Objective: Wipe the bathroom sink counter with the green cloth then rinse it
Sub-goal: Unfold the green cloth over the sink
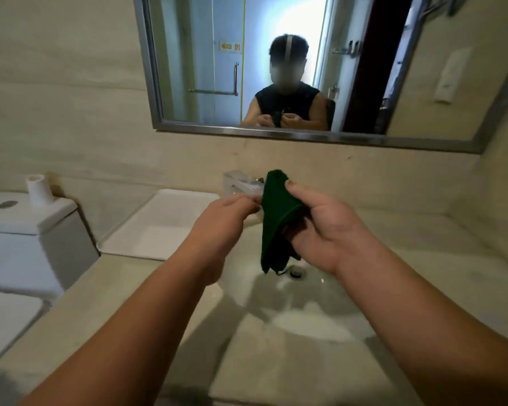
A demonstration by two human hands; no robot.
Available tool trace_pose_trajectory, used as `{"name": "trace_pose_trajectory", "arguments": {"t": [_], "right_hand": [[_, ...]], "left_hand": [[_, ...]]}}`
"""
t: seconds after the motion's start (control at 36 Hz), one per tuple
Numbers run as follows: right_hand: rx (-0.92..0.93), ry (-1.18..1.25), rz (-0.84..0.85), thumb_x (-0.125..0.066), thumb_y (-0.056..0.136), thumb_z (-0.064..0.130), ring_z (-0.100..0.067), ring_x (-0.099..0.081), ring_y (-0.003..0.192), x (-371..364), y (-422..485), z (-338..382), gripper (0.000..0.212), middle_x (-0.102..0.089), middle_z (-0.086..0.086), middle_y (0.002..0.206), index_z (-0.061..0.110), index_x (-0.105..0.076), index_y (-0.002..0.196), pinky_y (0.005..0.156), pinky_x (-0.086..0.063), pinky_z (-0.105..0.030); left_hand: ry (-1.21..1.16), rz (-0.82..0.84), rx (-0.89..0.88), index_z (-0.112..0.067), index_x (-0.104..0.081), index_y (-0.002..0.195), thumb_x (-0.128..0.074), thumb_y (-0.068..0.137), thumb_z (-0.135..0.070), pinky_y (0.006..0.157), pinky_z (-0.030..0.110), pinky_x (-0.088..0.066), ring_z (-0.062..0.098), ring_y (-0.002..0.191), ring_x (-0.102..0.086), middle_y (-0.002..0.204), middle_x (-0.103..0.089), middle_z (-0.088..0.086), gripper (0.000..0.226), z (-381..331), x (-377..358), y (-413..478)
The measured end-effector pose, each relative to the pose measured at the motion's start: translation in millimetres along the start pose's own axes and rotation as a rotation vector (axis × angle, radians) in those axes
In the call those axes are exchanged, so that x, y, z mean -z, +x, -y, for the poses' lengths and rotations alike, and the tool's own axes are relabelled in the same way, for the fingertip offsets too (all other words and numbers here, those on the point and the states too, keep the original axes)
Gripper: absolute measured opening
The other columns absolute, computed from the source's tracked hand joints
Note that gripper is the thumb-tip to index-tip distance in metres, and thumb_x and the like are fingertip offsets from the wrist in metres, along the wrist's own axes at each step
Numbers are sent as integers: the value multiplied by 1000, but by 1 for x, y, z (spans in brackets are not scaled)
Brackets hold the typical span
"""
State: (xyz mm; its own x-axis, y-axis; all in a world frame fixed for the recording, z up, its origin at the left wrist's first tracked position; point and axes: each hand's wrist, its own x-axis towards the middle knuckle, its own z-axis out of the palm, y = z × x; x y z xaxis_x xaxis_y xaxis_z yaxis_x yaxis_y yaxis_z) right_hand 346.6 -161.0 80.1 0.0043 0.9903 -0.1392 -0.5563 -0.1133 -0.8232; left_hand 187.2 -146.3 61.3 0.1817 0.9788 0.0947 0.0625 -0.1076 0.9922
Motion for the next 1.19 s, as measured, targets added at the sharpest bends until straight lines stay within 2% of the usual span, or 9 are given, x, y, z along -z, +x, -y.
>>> {"name": "trace_pose_trajectory", "arguments": {"t": [0.08,0.17,0.28,0.47,0.72,0.89,1.03,1.11,1.19], "right_hand": [[32,13,-104,-65,100,16,-31,-71,97,19,-58,6,41,-72,-26,125,-3,-62,137,82,-62,-39],[49,-35,-128,-61,103,15,-29,-71,85,34,-108,18,33,-73,-23,109,-3,-63,130,69,-65,-35],[128,-127,-178,-58,105,14,-29,-70,89,54,-151,41,18,-75,-18,102,5,-71,113,95,-57,-43],[204,-296,-298,-63,101,11,-30,-72,96,97,-196,83,16,-75,-21,105,3,-73,111,85,-61,-42],[478,-1272,-460,-70,94,24,-22,-70,92,119,-205,94,5,-74,1,93,22,-75,94,85,-58,-44],[475,-1278,-120,-70,95,45,-11,-71,93,91,-204,86,25,-76,7,101,27,-75,112,85,-61,-36],[367,-1570,34,-86,77,50,-8,-60,119,96,-190,80,84,-56,15,136,38,-50,152,99,-56,-36],[433,-1662,-4,-82,86,37,-11,-63,116,104,-180,76,71,-60,12,134,39,-53,151,98,-57,-39],[524,-1608,-91,-74,95,27,-8,-67,108,111,-170,73,43,-71,11,127,38,-68,137,97,-57,-40]], "left_hand": [[-81,223,1,-23,-75,125,-62,102,-45,108,48,-51,25,118,-70,122,-78,3,35,-8,-29,-51],[-44,361,-44,-15,-72,130,-66,103,-27,108,53,-53,31,115,-74,120,-78,11,29,-20,-54,-91],[-8,370,-51,-11,-72,128,-56,109,-24,107,50,-55,27,110,-76,116,-80,12,28,-41,-77,-124],[64,299,-7,-16,-75,121,-56,108,-32,104,55,-56,28,109,-76,110,-81,10,28,-71,-89,-140],[-30,290,81,-10,-74,122,-61,106,-30,95,47,-62,35,108,-74,112,-78,18,28,-92,-115,-129],[-223,316,162,-2,-66,125,-45,113,-23,91,45,-62,36,111,-74,124,-73,27,32,-90,-125,-115],[-403,287,260,5,-58,130,-43,113,-18,76,41,-61,34,102,-75,118,-73,26,33,-85,-120,-105],[-422,309,269,8,-59,126,-50,107,-9,69,37,-63,31,92,-79,103,-77,23,27,-81,-114,-102],[-409,350,293,8,-64,118,-51,103,0,81,38,-62,33,101,-78,103,-79,23,21,-75,-111,-97]]}}
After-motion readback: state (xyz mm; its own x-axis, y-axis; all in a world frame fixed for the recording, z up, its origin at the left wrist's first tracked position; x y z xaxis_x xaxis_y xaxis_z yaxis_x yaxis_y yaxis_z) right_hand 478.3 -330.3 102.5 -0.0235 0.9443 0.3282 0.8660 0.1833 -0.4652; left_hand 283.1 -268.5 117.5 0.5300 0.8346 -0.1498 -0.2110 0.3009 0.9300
